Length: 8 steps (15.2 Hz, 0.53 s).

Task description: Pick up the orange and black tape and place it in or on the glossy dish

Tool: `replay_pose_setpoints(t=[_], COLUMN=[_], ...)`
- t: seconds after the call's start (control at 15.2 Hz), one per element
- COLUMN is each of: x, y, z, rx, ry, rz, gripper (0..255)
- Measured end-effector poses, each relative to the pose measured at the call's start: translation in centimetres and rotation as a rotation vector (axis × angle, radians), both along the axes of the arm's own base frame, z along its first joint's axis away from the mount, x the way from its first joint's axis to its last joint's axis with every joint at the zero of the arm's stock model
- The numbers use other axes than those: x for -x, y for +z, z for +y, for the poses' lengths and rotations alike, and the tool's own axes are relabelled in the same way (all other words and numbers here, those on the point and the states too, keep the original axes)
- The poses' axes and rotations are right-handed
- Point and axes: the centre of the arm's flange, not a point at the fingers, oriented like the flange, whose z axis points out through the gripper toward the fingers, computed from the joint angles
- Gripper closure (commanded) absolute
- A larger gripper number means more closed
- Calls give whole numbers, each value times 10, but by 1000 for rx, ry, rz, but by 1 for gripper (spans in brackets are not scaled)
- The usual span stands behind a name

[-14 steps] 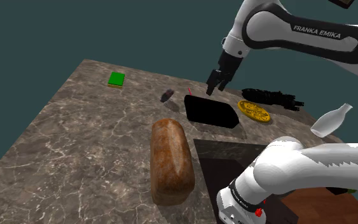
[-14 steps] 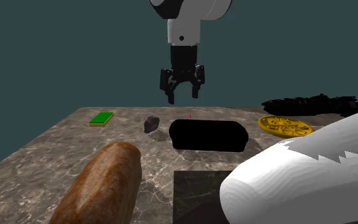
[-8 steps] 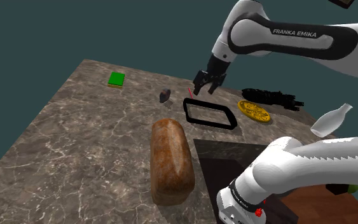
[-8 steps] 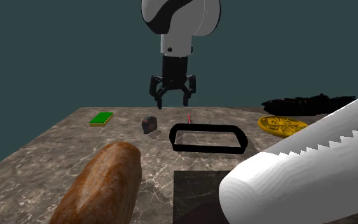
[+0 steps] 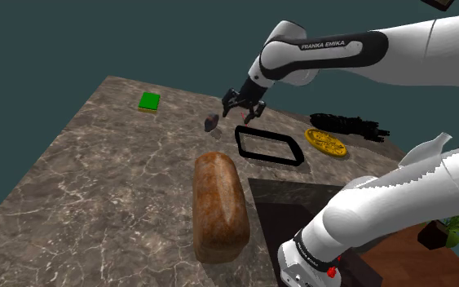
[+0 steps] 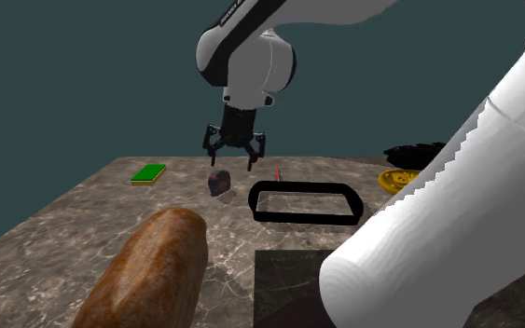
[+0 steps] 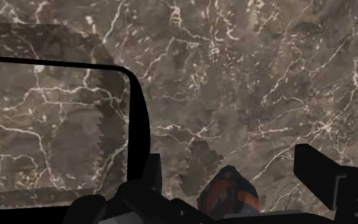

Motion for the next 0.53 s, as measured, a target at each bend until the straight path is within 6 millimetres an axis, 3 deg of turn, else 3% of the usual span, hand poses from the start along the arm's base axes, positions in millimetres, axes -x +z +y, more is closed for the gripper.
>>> replay_pose_setpoints(t=[0.53], x=[-68], y=[-53], z=[-18], rx=[-114], ry=[-347], rz=[-67], gripper=[0])
